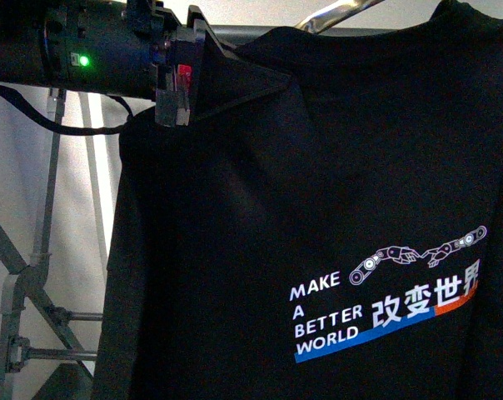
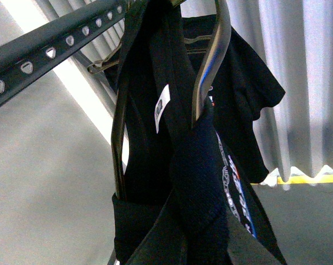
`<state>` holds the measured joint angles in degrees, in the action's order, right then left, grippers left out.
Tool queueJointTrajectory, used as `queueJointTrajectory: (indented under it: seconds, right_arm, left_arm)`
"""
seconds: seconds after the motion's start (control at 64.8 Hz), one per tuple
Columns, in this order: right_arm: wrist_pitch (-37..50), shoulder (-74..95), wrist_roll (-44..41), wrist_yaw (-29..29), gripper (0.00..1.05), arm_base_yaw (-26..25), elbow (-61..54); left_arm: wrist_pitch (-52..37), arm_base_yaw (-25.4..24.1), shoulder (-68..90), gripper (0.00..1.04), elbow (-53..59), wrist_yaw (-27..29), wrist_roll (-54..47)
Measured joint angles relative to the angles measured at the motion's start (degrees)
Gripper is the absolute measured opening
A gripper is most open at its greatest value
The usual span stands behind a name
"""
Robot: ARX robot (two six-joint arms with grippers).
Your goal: Hang clothes on hanger
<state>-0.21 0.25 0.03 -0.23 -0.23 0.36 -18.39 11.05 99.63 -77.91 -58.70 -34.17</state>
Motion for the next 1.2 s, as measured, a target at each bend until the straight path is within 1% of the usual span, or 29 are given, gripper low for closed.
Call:
queueJointTrajectory:
  seconds: [0.015,0.031,0.046,0.062,0.077,0.108,0.124,0.154,0.17,0.201,0.216,0.232,0.247,0.278,0.293,0.34,0.402,0.479,0.571,0.633,0.788,0.88,0.911,1.019,1.035,1.05,1.143,1.205]
  right_arm:
    - [-0.2,0.2,0.3,-1.0,0.97,-0.2,0.0]
    - [-1.3,1.0,0.9,-4.6,0.97,-1.2,0.5]
    - [-2.8,2.3,1.6,-9.8,0.97,-3.1,1.4]
    - [-3.2,3.3,2.0,-12.4,0.97,-4.2,1.7]
    - [-3.2,5.6,2.2,-17.9,0.97,-6.7,2.5]
    - [-2.4,8.0,2.4,-23.0,0.97,-9.3,3.4]
    - [-1.1,10.6,2.8,-27.6,0.97,-11.9,4.3]
    - [0.7,13.1,3.1,-31.8,0.97,-14.7,5.3]
    - [2.7,15.6,3.4,-35.6,0.97,-17.4,6.4]
    - [4.9,18.1,3.5,-39.2,0.97,-20.2,7.7]
    - [7.3,20.8,3.4,-42.5,0.97,-22.8,9.1]
    - [8.4,22.0,3.3,-43.9,0.97,-24.0,9.9]
    - [11.0,24.7,3.1,-46.6,0.97,-26.4,11.5]
    - [13.6,27.3,3.1,-48.6,0.97,-28.4,13.2]
    - [16.2,30.1,3.1,-50.4,0.97,-30.3,15.0]
    - [21.1,35.4,3.0,-52.4,0.97,-33.1,18.9]
    - [26.2,41.8,2.3,-52.7,0.97,-34.6,24.0]
    - [29.8,49.9,-0.1,-53.6,0.97,-34.4,31.5]
    - [30.4,56.9,-5.1,-54.8,0.97,-32.3,39.3]
    - [29.1,60.3,-9.0,-55.3,0.97,-30.5,44.0]
    - [24.6,66.8,-25.9,-55.9,0.97,-24.3,54.7]
    - [18.1,70.4,-41.9,-55.9,0.97,-18.8,60.4]
    - [16.9,70.9,-44.6,-55.8,0.97,-17.9,61.0]
    - [11.4,74.1,-57.4,-53.7,0.97,-13.7,63.8]
    - [10.9,74.5,-58.0,-53.3,0.97,-13.3,64.1]
    - [10.1,75.2,-61.0,-52.9,0.97,-12.6,64.7]
    - [8.4,78.6,-68.4,-50.7,0.97,-10.3,67.1]
    - [7.8,80.6,-71.3,-49.4,0.97,-9.2,68.7]
  left_arm:
    - [0.0,0.0,0.0,0.04,0.0,0.0,0.0]
    - [0.0,0.0,0.0,0.04,0.0,0.0,0.0]
    - [0.0,0.0,0.0,0.04,0.0,0.0,0.0]
    - [0.0,0.0,0.0,0.04,0.0,0.0,0.0]
    - [0.0,0.0,0.0,0.04,0.0,0.1,0.0]
    - [0.0,0.0,0.0,0.04,0.0,0.2,-0.1]
    - [0.0,0.0,0.0,0.04,0.0,0.2,-0.1]
    - [0.0,0.0,0.0,0.04,0.0,0.2,-0.1]
    - [0.0,0.0,0.0,0.04,0.0,0.2,-0.1]
    - [0.0,0.1,0.0,0.04,0.0,0.2,-0.1]
    - [0.0,0.1,0.0,0.04,0.0,0.2,-0.1]
    - [0.0,0.1,0.0,0.04,0.0,0.2,-0.1]
    - [0.0,0.1,0.0,0.04,0.0,0.2,-0.2]
    - [0.0,0.0,0.0,0.04,0.0,0.2,-0.1]
    - [0.0,0.0,0.0,0.04,0.0,0.2,-0.2]
    - [0.0,-0.1,0.0,0.04,0.0,0.2,-0.2]
    - [0.0,-0.1,0.0,0.04,0.0,0.2,-0.2]
    - [0.0,-0.1,0.0,0.04,0.0,0.2,-0.2]
    - [0.0,-0.1,0.0,0.04,0.0,0.2,-0.2]
    - [0.0,-0.1,0.0,0.04,0.0,0.2,-0.2]
    - [0.0,0.0,0.0,0.04,0.0,0.2,-0.2]
    - [0.0,-0.1,0.0,0.04,0.0,0.2,-0.2]
    - [0.0,-0.1,0.0,0.04,0.0,0.2,-0.2]
    - [0.0,-0.1,0.0,0.04,0.0,0.2,-0.2]
    - [0.0,-0.1,0.0,0.04,0.0,0.2,-0.2]
    - [0.0,-0.1,0.0,0.04,0.0,0.2,-0.2]
    - [0.0,0.0,0.0,0.04,0.0,0.2,-0.2]
    - [0.0,0.0,0.0,0.04,0.0,0.2,-0.2]
